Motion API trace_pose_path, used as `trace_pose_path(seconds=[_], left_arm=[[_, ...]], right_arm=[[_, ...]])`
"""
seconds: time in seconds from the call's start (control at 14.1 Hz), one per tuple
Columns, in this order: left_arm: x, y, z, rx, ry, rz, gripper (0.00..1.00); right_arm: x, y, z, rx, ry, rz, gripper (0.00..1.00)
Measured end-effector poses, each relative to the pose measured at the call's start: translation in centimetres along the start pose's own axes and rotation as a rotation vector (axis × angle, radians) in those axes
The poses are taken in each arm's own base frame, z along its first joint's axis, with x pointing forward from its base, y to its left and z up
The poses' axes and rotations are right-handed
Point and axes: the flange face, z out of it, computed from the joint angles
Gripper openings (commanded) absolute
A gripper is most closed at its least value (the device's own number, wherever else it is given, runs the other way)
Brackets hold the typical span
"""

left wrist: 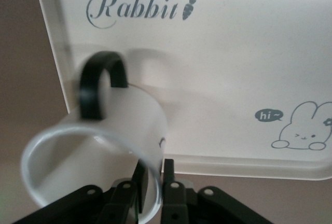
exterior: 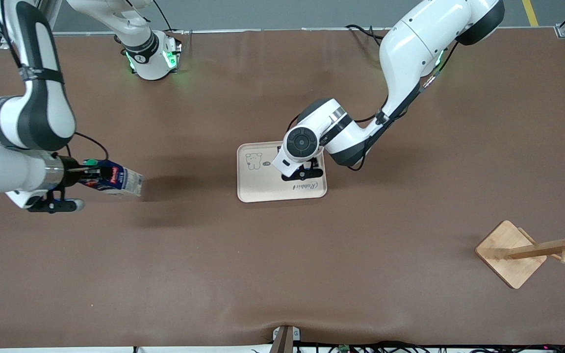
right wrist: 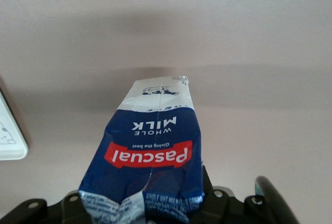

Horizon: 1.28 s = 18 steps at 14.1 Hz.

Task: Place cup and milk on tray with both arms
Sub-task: 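Carry the milk carton onto the tray with the right gripper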

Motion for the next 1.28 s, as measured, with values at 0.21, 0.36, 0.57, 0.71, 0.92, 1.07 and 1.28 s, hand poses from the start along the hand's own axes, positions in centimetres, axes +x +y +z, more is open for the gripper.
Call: trace_pose_path(seconds=[0.21,0.36,0.57,0.71,0.92,1.07,1.28], left_arm=[[0.7,0.1,-1.2,-0.023,0.019,-0.007,1.00],[1.3,0.2,-2.6,-0.046,0.036,-0.013,1.00],[2.5,-0.2,-5.1,-0.086,0.066,-0.032,1.00],[3.8,-1.1,-7.0,-0.113,0.086,-0.054,1.00],[5.1,-2.6,-11.0,-0.159,0.134,-0.084,1.00],[5.6,-4.6,-14.7,-0.173,0.170,-0.111,1.00],[6.0,-9.4,-20.0,-0.154,0.197,-0.172,1.00]], right_arm=[[-0.7,-6.3,-0.2,-0.027,0.010,0.042,0.00],[-1.5,-10.3,-0.1,-0.035,0.012,0.009,0.00],[-3.3,-17.0,0.3,-0.017,0.014,-0.008,0.00],[-4.3,-20.2,0.1,-0.007,0.023,0.025,0.00],[-6.1,-24.9,0.2,-0.016,0.052,0.020,0.00],[-7.4,-29.0,0.9,-0.019,0.105,0.008,0.00],[-8.4,-33.2,3.6,-0.057,0.143,-0.002,0.02]])
